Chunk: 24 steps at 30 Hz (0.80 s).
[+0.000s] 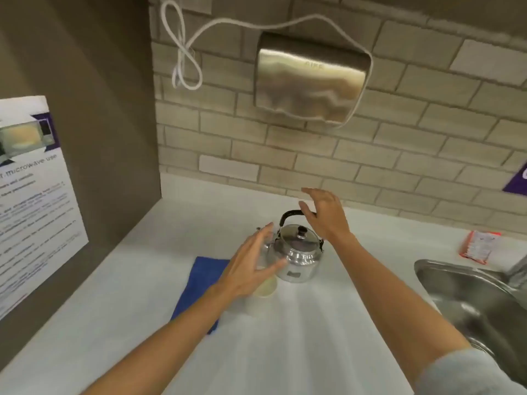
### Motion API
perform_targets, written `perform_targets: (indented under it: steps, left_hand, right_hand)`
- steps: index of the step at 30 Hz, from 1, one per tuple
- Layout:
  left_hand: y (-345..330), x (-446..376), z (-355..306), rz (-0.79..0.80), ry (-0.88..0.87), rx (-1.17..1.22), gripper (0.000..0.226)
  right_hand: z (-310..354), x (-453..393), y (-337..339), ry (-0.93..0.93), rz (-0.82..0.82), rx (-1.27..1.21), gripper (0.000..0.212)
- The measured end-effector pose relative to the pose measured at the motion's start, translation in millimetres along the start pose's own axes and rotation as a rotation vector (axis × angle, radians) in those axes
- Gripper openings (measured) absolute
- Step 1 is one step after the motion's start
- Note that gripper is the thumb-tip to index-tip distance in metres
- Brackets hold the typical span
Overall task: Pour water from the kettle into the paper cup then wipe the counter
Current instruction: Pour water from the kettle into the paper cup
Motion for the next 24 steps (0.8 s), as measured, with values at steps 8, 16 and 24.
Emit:
perform_targets:
  steps: [8, 16, 24]
  left_hand:
    - [-30.0, 48.2, 48.2, 0.049, 0.179, 0.096, 0.116]
    - [-38.5, 58.0, 76.4, -0.036, 0.29, 0.261, 0.113]
    - [-35.9, 51.4, 84.3, -0.164, 0.322, 0.285, 0.097]
  right_hand:
    - [-20.9, 11.0, -40.9, -0.086, 0.212, -0.101, 0.045]
    - [-34.4, 10.0, -50.7, -0.186, 0.14, -0.339, 0.023]
    - [-38.1, 8.2, -44.6, -0.202, 0.128, -0.357, 0.016]
Point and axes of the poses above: each hand's wrist, its own x-axis away from the middle knuckle, its own y-axis out of the back of the hand, z = x × y, the point moved 7 cm from there along -x, towards the middle knuckle, and after that the axes turned 1 degree about -z, right-handed, at the moved point
